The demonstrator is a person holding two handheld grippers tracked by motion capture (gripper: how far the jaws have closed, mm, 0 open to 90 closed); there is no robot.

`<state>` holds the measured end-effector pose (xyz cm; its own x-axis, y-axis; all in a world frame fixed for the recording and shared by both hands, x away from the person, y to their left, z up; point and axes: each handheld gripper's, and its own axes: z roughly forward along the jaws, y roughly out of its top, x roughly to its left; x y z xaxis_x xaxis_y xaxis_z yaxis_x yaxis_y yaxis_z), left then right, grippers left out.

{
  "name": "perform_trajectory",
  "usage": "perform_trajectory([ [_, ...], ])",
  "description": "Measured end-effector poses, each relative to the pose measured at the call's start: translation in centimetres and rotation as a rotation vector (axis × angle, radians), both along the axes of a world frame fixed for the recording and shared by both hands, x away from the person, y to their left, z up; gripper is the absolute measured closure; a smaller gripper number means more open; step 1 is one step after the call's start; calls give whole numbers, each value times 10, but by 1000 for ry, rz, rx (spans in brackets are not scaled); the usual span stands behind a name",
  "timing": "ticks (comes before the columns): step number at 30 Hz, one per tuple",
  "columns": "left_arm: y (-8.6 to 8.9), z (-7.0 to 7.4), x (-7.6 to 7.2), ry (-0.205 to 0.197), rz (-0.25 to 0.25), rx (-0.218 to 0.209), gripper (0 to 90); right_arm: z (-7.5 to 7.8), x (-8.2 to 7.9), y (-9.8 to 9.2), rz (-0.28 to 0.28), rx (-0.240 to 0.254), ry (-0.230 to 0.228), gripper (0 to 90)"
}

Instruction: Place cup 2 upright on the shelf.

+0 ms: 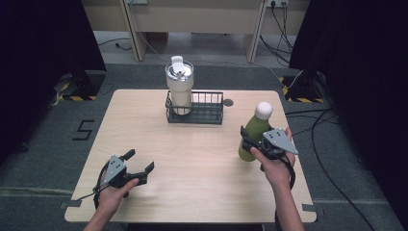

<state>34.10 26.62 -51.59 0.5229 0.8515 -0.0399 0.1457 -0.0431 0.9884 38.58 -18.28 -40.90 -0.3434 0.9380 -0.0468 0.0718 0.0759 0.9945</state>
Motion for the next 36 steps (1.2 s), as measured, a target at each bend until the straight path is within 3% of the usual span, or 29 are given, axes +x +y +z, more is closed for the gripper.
perform_trajectory([
  [36, 5, 0, -1, 1, 11, -7, 78, 23, 50, 34, 26, 18, -21, 225],
])
